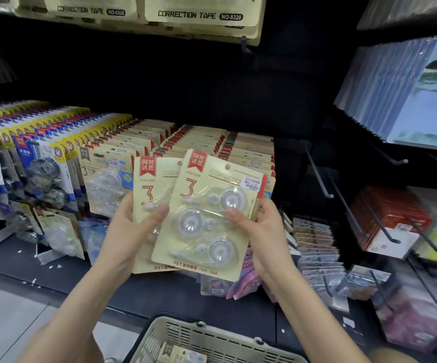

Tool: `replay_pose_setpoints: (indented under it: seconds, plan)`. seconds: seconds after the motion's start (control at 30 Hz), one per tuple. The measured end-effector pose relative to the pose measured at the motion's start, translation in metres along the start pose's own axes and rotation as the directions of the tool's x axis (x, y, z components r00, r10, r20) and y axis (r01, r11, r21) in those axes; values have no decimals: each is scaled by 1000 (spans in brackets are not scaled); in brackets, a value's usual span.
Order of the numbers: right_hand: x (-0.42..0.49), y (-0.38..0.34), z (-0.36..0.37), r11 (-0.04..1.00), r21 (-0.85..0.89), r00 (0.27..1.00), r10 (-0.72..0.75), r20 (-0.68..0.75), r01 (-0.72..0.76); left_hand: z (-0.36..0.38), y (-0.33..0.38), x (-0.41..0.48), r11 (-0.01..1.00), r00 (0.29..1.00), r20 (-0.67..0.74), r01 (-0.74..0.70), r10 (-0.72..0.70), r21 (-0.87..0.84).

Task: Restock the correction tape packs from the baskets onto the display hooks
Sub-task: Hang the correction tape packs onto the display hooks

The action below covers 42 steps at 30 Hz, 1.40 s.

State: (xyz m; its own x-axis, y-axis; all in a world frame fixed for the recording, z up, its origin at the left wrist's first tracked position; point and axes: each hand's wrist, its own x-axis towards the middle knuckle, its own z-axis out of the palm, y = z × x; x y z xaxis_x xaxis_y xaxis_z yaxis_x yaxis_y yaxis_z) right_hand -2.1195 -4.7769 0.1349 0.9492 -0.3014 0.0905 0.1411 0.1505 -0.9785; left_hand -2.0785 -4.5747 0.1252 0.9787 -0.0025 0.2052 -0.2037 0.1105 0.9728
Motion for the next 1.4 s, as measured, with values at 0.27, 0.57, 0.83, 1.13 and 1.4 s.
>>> replay_pose_setpoints:
  seconds: [0.27,0.57,0.83,1.13,1.4]
  plan:
    - [-1,18,-48,978,-206,999,-31,-43,22,-24,-14,7,987,985,-166,-18,45,157]
    - [10,17,-49,947,-289,985,-165,-57,142,-26,-9,19,976,965,-212,-117,156,185]
    - [32,34,-37,964,-250,981,-128,-144,89,-25,-6,19,968,964,-192,-145,185,204]
    - [37,55,-42,652,-758,928,-298,-222,28,-30,-3,6,969,976,-122,-153,178,192]
    - [3,28,-31,924,-337,981,-193,-1,181,-6,-23,-12,988,995,75,-77,68,136]
